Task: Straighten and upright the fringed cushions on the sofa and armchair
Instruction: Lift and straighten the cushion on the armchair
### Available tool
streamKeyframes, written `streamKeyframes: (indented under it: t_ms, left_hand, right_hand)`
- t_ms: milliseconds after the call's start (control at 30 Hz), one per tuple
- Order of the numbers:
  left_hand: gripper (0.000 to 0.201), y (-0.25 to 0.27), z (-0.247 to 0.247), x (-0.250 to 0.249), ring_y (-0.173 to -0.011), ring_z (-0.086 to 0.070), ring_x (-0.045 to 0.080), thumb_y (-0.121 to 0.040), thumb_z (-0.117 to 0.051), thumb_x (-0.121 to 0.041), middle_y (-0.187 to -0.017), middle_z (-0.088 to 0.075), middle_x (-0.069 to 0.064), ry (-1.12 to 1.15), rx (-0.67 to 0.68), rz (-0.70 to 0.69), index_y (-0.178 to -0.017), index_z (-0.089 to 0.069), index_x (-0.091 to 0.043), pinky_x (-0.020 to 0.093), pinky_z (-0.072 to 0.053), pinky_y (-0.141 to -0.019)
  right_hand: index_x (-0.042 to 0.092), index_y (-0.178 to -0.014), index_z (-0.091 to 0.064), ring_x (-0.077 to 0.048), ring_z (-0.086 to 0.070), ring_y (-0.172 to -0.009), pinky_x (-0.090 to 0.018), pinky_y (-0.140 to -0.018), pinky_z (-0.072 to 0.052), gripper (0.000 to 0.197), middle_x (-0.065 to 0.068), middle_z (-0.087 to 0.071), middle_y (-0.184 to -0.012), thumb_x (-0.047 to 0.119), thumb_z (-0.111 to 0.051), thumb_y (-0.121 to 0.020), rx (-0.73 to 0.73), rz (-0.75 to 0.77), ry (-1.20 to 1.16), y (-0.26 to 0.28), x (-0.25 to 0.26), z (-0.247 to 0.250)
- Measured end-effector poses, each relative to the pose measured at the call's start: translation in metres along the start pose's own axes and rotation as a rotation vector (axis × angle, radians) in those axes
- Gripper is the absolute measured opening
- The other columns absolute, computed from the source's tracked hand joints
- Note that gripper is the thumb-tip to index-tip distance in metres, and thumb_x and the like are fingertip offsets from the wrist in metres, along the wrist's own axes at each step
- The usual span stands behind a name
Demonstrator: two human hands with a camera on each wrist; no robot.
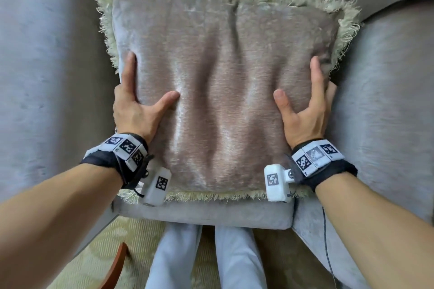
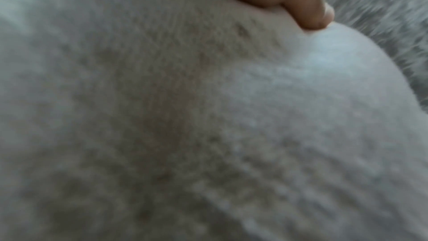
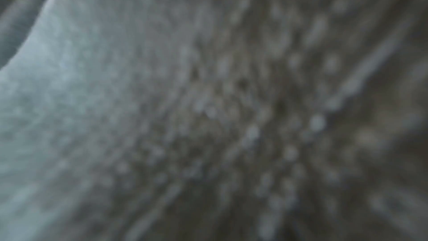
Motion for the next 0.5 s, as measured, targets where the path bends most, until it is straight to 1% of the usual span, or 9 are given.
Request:
streamKeyframes:
  t_ms: [100,133,200,267,300,333,400,433,500]
  left_hand:
    - [0.105,-0.003,0.02,-0.032,-0.12,-0.041,-0.025,-0.064,-0.085,-0.057,-0.127,-0.043,-0.038,0.066,-0.076,-0.091,-0.153,-0.029,-0.053,0.01,-0.03,-0.109]
    - [0.106,-0.004,0.026,-0.044,-0.124,-0.039,-0.024,-0.066,-0.085,-0.054,-0.133,-0.042,-0.035,0.09,-0.097,-0.131,-0.155,-0.029,-0.049,0.01,-0.03,-0.111]
    - [0.108,-0.006,0.034,-0.067,-0.133,-0.035,-0.021,-0.068,-0.086,-0.045,-0.144,-0.04,-0.026,0.145,-0.139,-0.235,-0.159,-0.028,-0.032,0.012,-0.026,-0.115]
    - [0.109,-0.009,0.039,-0.086,-0.133,-0.03,-0.024,-0.07,-0.085,-0.036,-0.139,-0.039,-0.021,0.181,-0.176,-0.343,-0.159,-0.027,-0.013,0.008,-0.022,-0.114]
    - [0.109,-0.012,0.041,-0.096,-0.132,-0.029,-0.025,-0.071,-0.085,-0.035,-0.137,-0.038,-0.019,0.19,-0.197,-0.401,-0.158,-0.025,-0.006,0.007,-0.02,-0.114]
    - [0.11,-0.016,0.04,-0.104,-0.133,-0.028,-0.025,-0.072,-0.084,-0.036,-0.136,-0.037,-0.017,0.197,-0.211,-0.451,-0.157,-0.024,-0.001,0.008,-0.02,-0.114]
    - [0.112,-0.029,0.034,-0.117,-0.134,-0.029,-0.022,-0.074,-0.084,-0.042,-0.135,-0.036,-0.014,0.22,-0.213,-0.512,-0.156,-0.023,0.004,0.011,-0.021,-0.116]
    - [0.113,-0.038,0.029,-0.12,-0.135,-0.03,-0.02,-0.074,-0.084,-0.047,-0.135,-0.036,-0.013,0.234,-0.21,-0.524,-0.155,-0.023,0.004,0.013,-0.021,-0.117]
    - [0.116,-0.055,0.016,-0.122,-0.136,-0.031,-0.015,-0.072,-0.083,-0.056,-0.135,-0.036,-0.01,0.251,-0.193,-0.526,-0.156,-0.025,0.0,0.018,-0.022,-0.118]
  right_hand:
    - [0.01,-0.154,-0.039,-0.023,-0.041,-0.14,-0.028,-0.12,-0.028,0.093,-0.015,-0.041,-0.143,0.066,-0.063,-0.084,-0.08,0.114,-0.021,-0.012,0.038,0.021]
    - [0.008,-0.154,-0.039,-0.024,-0.042,-0.139,-0.031,-0.119,-0.03,0.093,-0.015,-0.042,-0.143,0.065,-0.063,-0.085,-0.114,0.15,-0.025,-0.017,0.05,0.029]
    - [0.002,-0.153,-0.037,-0.015,-0.04,-0.136,-0.031,-0.118,-0.029,0.092,-0.007,-0.044,-0.147,0.06,-0.062,-0.087,-0.191,0.224,-0.023,-0.026,0.07,0.044]
    - [-0.005,-0.15,-0.035,-0.004,-0.036,-0.137,-0.03,-0.117,-0.026,0.091,0.002,-0.04,-0.149,0.058,-0.059,-0.09,-0.269,0.3,-0.03,-0.034,0.083,0.057]
    - [-0.009,-0.149,-0.035,-0.002,-0.034,-0.138,-0.029,-0.116,-0.026,0.092,0.001,-0.039,-0.149,0.059,-0.057,-0.091,-0.31,0.337,-0.047,-0.039,0.088,0.062]
    - [-0.011,-0.147,-0.035,-0.003,-0.035,-0.139,-0.028,-0.116,-0.027,0.092,-0.003,-0.04,-0.148,0.059,-0.056,-0.092,-0.344,0.364,-0.06,-0.044,0.09,0.065]
    - [-0.013,-0.146,-0.035,-0.01,-0.038,-0.137,-0.029,-0.115,-0.027,0.091,-0.009,-0.041,-0.148,0.058,-0.055,-0.093,-0.378,0.387,-0.058,-0.055,0.089,0.065]
    - [-0.012,-0.147,-0.034,-0.01,-0.037,-0.137,-0.031,-0.116,-0.027,0.09,-0.009,-0.041,-0.149,0.057,-0.056,-0.093,-0.381,0.383,-0.054,-0.061,0.085,0.062]
    - [-0.008,-0.149,-0.033,-0.006,-0.034,-0.139,-0.033,-0.117,-0.026,0.09,-0.012,-0.041,-0.151,0.057,-0.056,-0.092,-0.376,0.357,-0.059,-0.071,0.071,0.054]
Point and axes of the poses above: each hand's wrist, its own y-axis away from the middle knuckle, its own z-axis out of the back of the hand, x = y × z, the point moved 8 cm from there along -y, towards the middle knuckle
